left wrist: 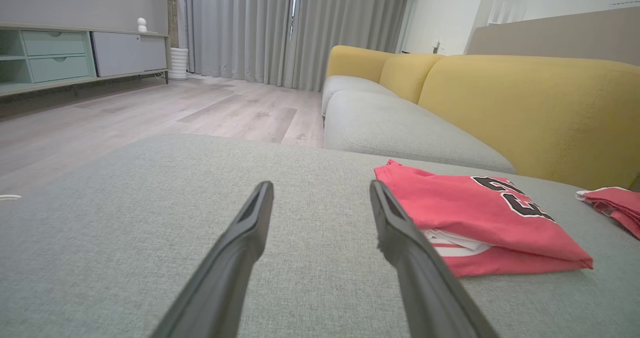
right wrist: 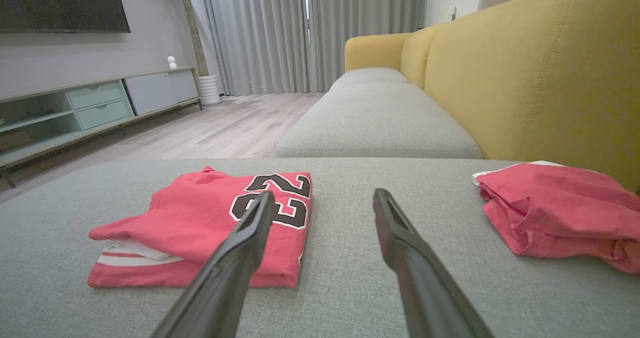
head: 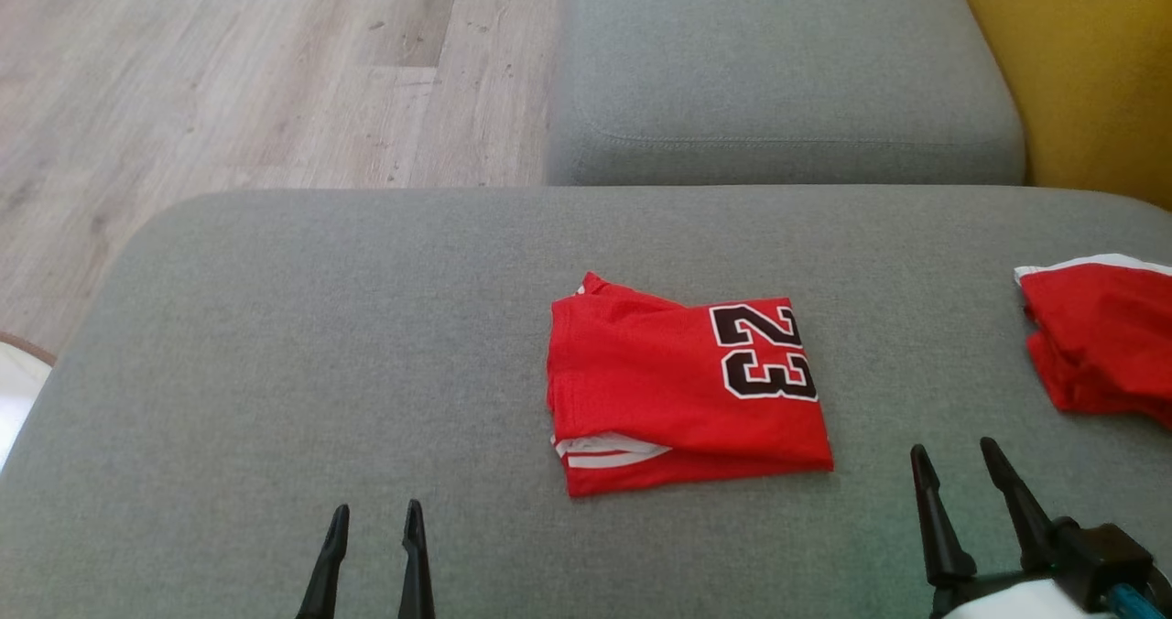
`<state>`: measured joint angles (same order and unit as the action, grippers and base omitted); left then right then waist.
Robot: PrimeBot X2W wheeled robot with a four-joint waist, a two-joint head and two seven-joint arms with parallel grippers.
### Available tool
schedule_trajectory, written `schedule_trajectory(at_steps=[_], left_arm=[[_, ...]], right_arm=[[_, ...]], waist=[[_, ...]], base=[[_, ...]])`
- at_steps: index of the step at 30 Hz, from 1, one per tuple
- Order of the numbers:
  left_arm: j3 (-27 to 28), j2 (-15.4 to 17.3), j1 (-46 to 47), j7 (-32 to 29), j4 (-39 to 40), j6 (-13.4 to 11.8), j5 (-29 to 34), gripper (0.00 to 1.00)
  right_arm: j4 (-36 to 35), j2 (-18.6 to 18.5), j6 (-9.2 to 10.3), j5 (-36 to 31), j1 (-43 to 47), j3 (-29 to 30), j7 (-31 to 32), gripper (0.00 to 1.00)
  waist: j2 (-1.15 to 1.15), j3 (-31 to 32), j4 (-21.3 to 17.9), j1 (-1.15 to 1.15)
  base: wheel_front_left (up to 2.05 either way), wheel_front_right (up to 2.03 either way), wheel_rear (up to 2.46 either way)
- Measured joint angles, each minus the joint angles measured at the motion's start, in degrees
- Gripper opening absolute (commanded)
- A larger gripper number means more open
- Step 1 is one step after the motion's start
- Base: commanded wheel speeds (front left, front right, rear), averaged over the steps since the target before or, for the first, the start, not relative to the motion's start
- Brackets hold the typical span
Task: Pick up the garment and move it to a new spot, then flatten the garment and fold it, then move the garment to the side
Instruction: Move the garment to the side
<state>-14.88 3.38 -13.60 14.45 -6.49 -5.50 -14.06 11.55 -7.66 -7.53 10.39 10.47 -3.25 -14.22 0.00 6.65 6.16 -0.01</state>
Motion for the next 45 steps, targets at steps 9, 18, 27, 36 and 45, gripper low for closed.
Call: schedule_trajectory(at_steps=[9, 18, 27, 36, 45], left_arm=[[0.19, 0.00, -0.10, 0.00, -0.16, 0.25, 1.10, 1.00], [0.16, -0.01, -0.80, 0.00, 0.27, 0.45, 3.21, 1.00], [0.19, -0.01, -0.75, 0.00, 1.10, 0.89, 4.63, 1.00], [0.04, -0.01, -0.15, 0.00, 1.63, 0.98, 4.75, 1.00], [-3.00, -0.04, 4.08, 0.00, 4.34, 0.94, 7.34, 1.00]], right_arm=[[0.00, 1.04, 0.00, -0.38, -0.01, 0.05, 0.00, 1.00], [0.19, 1.37, 0.00, -0.38, 0.00, 0.05, 0.00, 1.00], [0.21, 1.86, 0.00, -0.38, 0.05, 0.35, 0.00, 1.00], [0.30, 2.33, 0.00, -0.38, 0.49, 1.78, 0.00, 1.00], [9.15, 0.41, 0.00, 1.11, -9.04, 0.24, -0.04, 1.00]], waist=[[0.00, 0.67, -0.65, 0.00], [0.00, 0.47, -1.25, 0.01], [0.00, -0.23, -1.40, 0.01], [0.00, -2.18, -0.89, 0.01], [0.00, -6.80, -0.06, 0.01]], base=[[0.00, 0.00, 0.00], [0.00, 0.00, 0.00], [0.00, 0.00, 0.00], [0.00, 0.00, 0.00], [0.00, 0.00, 0.00]])
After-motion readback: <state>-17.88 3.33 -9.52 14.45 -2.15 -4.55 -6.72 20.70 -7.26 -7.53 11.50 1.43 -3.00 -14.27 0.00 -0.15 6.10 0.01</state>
